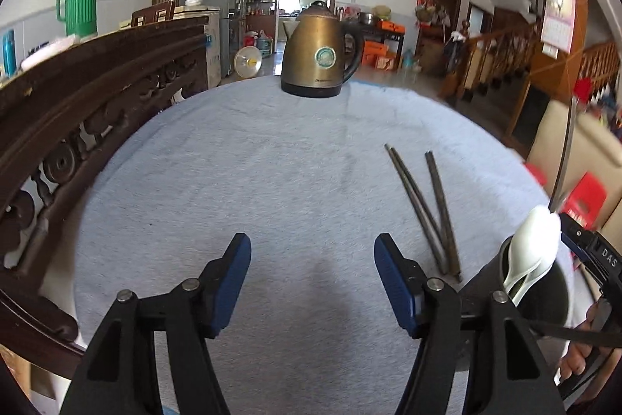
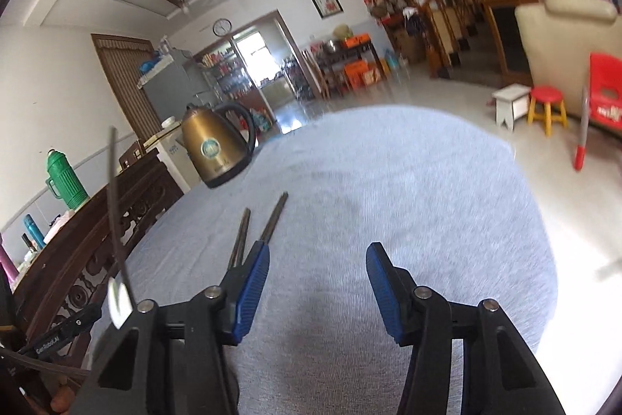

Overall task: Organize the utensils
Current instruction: 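Withdraw both tools from the cup toward the remaining dark chopsticks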

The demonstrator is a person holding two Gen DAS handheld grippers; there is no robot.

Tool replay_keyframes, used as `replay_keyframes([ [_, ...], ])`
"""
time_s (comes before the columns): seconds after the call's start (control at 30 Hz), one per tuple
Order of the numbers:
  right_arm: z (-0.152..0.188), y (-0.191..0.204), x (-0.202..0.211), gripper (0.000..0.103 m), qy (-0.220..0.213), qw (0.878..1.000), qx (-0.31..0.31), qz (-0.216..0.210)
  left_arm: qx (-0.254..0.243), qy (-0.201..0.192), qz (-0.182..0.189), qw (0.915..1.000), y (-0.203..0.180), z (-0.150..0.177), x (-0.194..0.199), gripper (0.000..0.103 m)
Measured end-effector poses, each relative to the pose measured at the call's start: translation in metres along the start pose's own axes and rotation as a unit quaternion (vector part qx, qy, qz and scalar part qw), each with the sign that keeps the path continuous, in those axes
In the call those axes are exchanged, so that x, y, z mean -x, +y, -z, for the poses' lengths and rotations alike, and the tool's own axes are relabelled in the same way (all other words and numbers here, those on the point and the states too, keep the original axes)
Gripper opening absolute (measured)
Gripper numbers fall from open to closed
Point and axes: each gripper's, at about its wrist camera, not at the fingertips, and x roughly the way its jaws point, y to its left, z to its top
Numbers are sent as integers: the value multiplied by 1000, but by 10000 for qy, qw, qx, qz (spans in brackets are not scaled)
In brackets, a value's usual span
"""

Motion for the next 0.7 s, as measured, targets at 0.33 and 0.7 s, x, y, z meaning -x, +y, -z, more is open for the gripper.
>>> replay_keyframes([
  [0.33, 12, -7, -14, 51, 106, 9997, -141, -184, -145, -48, -593, 9981, 5, -9, -2, 67],
  [0.7, 9, 3, -19, 51, 148, 9996, -162, -166, -162, 76, -1053, 9943, 6, -10, -6, 67],
])
